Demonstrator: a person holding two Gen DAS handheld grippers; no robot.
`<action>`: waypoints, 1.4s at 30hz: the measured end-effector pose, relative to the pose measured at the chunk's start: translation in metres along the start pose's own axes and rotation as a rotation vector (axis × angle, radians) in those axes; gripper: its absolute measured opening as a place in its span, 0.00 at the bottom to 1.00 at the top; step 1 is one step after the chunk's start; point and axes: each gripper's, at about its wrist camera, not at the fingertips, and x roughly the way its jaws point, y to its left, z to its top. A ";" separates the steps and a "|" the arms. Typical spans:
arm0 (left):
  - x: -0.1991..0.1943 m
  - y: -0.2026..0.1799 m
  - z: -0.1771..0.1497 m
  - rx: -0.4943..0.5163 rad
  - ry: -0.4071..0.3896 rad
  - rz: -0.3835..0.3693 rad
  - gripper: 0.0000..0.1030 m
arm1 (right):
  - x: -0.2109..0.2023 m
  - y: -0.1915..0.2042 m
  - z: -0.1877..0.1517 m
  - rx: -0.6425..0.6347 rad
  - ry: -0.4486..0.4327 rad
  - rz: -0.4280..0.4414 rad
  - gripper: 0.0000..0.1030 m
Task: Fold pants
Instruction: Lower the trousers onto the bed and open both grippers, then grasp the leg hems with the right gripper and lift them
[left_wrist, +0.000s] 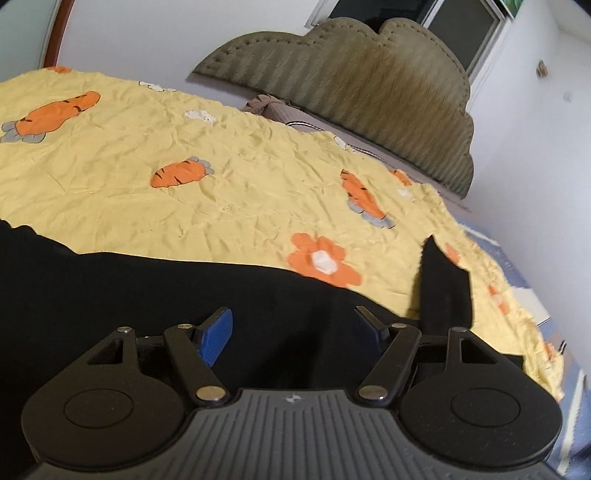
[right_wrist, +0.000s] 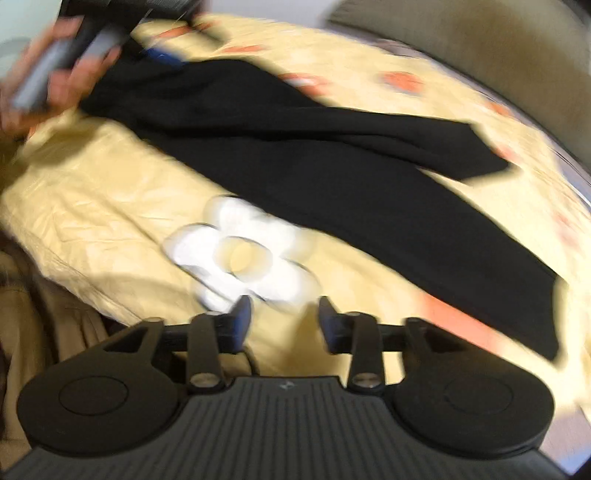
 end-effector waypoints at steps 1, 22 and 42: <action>0.004 0.001 0.000 0.002 -0.002 -0.010 0.69 | -0.016 -0.015 0.000 0.066 -0.029 -0.052 0.48; 0.026 -0.005 -0.029 0.194 0.021 -0.003 0.89 | 0.184 -0.246 0.253 0.614 -0.127 -0.388 0.75; 0.033 -0.013 -0.034 0.266 0.030 0.011 0.98 | 0.312 -0.284 0.285 0.500 0.101 -0.323 0.12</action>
